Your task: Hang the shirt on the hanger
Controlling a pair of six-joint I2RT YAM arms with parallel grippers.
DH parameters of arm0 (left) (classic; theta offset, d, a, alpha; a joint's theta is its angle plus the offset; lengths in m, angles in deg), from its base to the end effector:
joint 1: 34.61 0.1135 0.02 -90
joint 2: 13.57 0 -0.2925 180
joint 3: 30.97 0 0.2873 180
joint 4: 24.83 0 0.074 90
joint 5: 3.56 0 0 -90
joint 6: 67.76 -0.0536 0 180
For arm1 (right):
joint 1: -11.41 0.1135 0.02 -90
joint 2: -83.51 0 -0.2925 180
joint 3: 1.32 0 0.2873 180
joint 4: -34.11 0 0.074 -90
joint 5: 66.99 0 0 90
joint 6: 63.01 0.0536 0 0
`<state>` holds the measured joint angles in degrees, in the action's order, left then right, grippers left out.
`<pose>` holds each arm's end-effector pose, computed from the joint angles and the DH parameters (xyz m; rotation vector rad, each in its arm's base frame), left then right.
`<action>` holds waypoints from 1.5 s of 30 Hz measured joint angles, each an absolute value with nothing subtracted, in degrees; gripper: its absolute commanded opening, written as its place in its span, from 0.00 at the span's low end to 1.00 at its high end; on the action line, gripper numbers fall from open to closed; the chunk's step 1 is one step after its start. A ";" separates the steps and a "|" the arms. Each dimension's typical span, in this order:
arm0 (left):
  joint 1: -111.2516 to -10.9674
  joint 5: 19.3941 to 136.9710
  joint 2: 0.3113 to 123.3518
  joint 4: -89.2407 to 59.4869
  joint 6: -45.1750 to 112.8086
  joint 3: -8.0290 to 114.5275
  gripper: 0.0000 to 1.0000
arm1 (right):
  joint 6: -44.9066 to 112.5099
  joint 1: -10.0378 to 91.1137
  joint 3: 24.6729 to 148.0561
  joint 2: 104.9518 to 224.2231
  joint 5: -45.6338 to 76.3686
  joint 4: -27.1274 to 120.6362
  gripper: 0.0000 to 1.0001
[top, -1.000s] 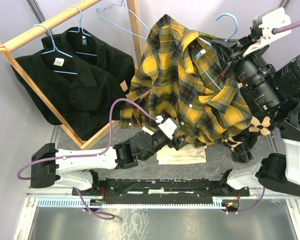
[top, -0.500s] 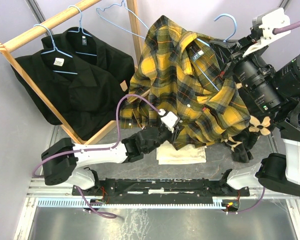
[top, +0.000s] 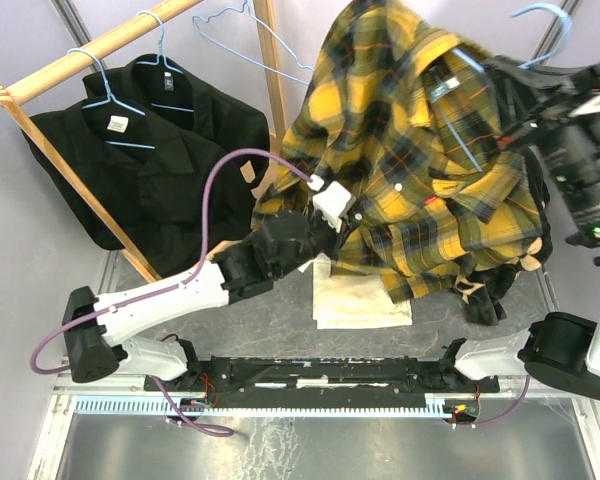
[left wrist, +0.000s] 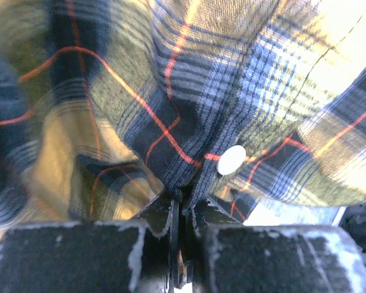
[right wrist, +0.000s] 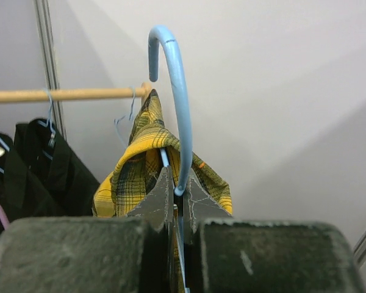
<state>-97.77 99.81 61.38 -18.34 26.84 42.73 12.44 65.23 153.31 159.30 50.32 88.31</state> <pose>0.1719 -0.3123 0.3727 0.6959 1.6053 -0.6779 0.0874 0.0778 0.7296 -0.2784 1.1648 0.3304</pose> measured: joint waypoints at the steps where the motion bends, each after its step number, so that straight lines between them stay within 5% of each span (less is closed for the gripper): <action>1: -97.70 99.77 60.86 -15.73 26.27 45.28 0.03 | 11.83 65.23 153.75 158.75 50.56 87.59 0.00; 9: -97.70 99.55 59.18 8.09 21.66 68.19 0.03 | 8.14 65.23 154.95 153.88 52.11 82.74 0.00; 15: -97.70 99.87 58.98 18.30 20.02 73.48 0.03 | 7.35 65.23 154.08 152.63 53.12 80.86 0.00; 29: -97.68 100.64 55.68 7.06 24.76 33.96 0.03 | 15.74 65.23 141.80 156.74 49.99 98.54 0.00; 42: -95.01 100.84 60.82 -5.92 30.86 25.40 0.03 | 21.82 65.23 137.58 153.96 45.42 103.85 0.00; 45: -94.99 98.76 63.04 -7.45 31.65 25.44 0.13 | 22.67 65.23 133.93 151.30 43.54 103.24 0.00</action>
